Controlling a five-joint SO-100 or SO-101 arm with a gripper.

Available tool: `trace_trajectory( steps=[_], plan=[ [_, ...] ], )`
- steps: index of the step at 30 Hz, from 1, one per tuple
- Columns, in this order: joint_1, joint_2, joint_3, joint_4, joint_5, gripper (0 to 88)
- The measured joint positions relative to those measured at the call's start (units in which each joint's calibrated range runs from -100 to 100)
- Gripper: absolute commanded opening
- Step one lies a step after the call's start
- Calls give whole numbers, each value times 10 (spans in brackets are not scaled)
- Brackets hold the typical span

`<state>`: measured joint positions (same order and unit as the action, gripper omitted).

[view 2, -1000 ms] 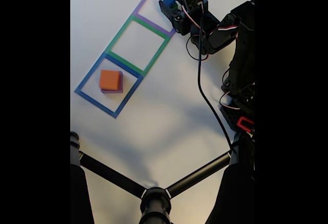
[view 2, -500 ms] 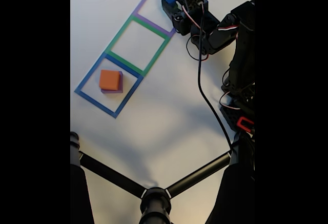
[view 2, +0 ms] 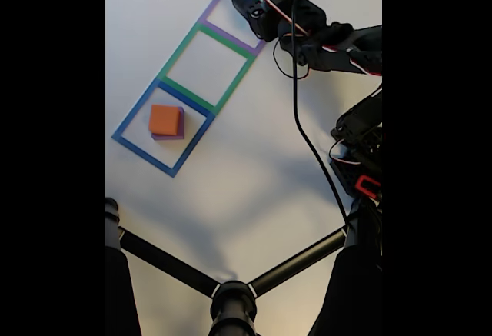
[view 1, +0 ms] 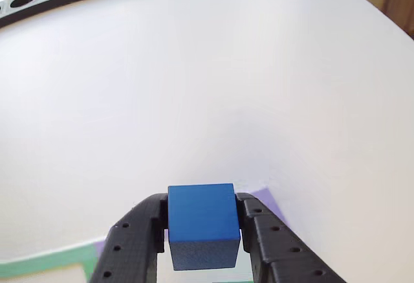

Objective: Tower of hanoi

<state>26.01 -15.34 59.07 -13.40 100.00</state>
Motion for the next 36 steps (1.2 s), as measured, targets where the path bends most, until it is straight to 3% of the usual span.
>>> trace_trajectory(
  steps=[5, 10, 13, 16, 21, 30, 36],
  plan=[
    [-13, -126, -180, 372, 0, 41],
    [-32, -142, -422, 741, 0, 42],
    [-46, -148, -543, 905, 0, 42],
    [-47, -151, -612, 1001, 0, 43],
    [-63, -174, -651, 1082, 0, 43],
    [-110, -225, -636, 1107, -4, 44],
    [-139, -295, -449, 982, 0, 44]
  ],
)
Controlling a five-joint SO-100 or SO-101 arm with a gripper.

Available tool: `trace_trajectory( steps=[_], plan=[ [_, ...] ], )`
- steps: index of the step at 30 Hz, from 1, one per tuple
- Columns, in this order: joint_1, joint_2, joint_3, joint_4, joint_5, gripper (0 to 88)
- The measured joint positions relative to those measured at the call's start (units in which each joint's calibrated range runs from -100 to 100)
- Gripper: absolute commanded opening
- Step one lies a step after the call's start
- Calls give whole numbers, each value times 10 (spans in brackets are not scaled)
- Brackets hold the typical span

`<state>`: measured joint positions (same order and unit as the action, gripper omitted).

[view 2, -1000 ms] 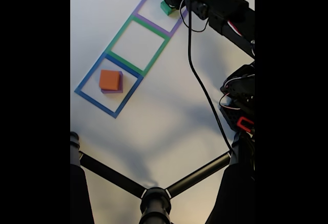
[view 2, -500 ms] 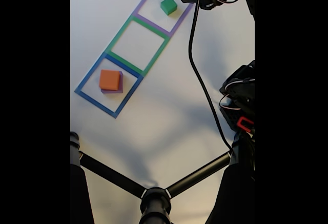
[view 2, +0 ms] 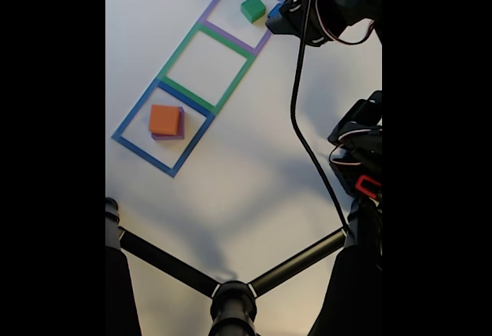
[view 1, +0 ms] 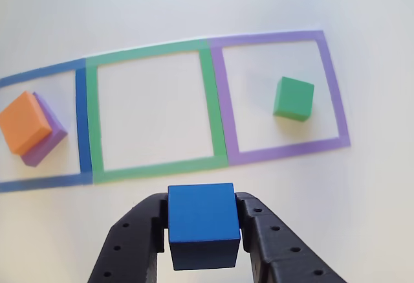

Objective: Tower of hanoi

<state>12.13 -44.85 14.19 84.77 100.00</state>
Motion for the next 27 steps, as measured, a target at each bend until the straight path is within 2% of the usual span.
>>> trace_trajectory(
  steps=[6, 13, 21, 27],
  plan=[
    [0, -65, 280, -256, 0, 44],
    [0, -31, 583, -666, -4, 47],
    [-4, 223, 643, -1065, -4, 49],
    [-27, 383, 643, -1243, -4, 49]
  ],
)
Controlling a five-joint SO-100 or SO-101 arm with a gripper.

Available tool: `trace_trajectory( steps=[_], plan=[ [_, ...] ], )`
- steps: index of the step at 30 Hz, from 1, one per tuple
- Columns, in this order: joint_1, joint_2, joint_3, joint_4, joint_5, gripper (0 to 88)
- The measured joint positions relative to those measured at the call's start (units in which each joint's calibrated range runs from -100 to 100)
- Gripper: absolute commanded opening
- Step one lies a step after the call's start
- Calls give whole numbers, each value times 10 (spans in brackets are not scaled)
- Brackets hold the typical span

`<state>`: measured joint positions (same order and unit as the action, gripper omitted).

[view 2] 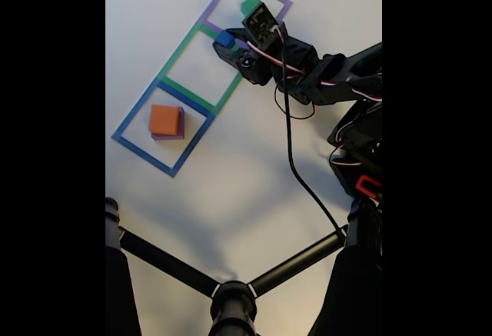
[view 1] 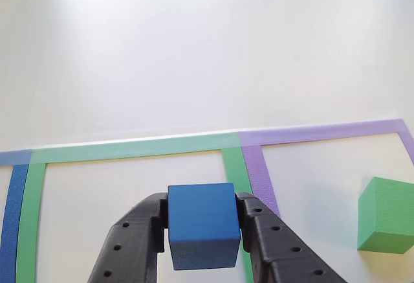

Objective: Tower of hanoi

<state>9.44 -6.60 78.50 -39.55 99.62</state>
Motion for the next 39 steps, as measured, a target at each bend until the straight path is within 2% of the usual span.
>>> trace_trajectory(
  steps=[11, 26, 39],
  plan=[
    [-28, 156, -2, -175, 0, 52],
    [-55, 237, -40, -210, 0, 60],
    [-61, 262, -43, -229, 0, 267]
  ],
)
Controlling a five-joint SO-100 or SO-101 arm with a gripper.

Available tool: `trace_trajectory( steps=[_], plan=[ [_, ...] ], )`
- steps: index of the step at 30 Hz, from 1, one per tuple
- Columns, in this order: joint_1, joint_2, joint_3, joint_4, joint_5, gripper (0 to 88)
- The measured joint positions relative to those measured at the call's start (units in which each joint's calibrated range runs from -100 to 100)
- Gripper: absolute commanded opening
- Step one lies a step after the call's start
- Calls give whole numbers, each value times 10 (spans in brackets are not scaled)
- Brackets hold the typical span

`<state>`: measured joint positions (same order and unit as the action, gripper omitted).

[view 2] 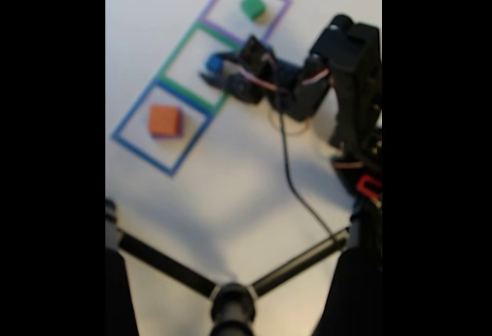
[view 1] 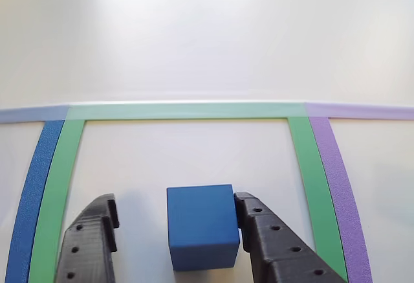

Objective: Tower of hanoi

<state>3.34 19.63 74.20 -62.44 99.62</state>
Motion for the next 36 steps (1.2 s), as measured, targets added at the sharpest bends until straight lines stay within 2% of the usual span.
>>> trace_trajectory(
  steps=[4, 8, 11, 15, 19, 27, 36],
  plan=[
    [0, -1, 0, -4, 0, 297],
    [0, -32, 1, 7, 0, 289],
    [-1, -97, -1, 64, 4, 237],
    [-1, -212, -21, 196, 4, 115],
    [16, -355, -60, 396, 4, 11],
    [80, -563, -222, 873, 4, 10],
    [195, -604, -543, 1368, 4, 14]
  ],
)
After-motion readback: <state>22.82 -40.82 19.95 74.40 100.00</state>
